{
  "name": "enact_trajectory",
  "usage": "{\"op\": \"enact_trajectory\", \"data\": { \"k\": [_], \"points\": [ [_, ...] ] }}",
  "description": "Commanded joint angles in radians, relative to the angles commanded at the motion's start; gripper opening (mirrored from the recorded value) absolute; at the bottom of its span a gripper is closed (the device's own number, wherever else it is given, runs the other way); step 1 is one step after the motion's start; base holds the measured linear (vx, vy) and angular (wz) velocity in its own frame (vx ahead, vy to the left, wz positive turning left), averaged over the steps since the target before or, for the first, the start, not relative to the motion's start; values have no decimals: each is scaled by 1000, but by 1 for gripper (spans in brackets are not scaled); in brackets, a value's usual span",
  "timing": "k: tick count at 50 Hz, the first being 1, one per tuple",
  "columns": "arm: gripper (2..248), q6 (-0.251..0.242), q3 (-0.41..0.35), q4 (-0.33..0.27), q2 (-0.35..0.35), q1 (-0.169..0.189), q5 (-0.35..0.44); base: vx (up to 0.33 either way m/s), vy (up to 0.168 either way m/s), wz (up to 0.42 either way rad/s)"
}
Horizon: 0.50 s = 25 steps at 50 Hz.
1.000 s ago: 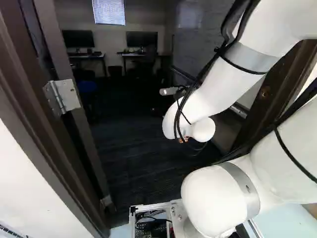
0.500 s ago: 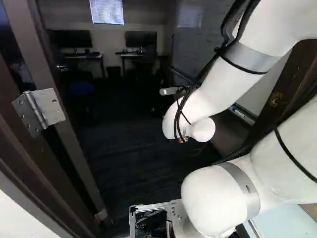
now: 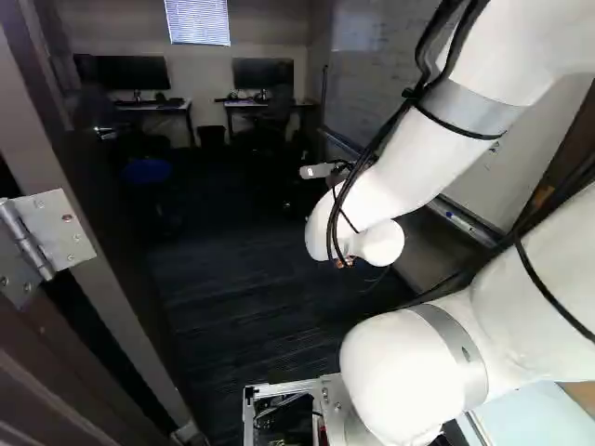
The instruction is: Open the door and move inside
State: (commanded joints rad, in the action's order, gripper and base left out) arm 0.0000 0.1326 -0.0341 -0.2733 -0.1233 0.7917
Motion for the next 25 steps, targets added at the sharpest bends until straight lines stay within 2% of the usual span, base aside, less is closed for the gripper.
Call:
{"op": "enact_trajectory", "data": {
  "k": [25],
  "points": [
    [247, 0, 0, 0, 0, 0, 0, 127, -5, -7]
  ]
}}
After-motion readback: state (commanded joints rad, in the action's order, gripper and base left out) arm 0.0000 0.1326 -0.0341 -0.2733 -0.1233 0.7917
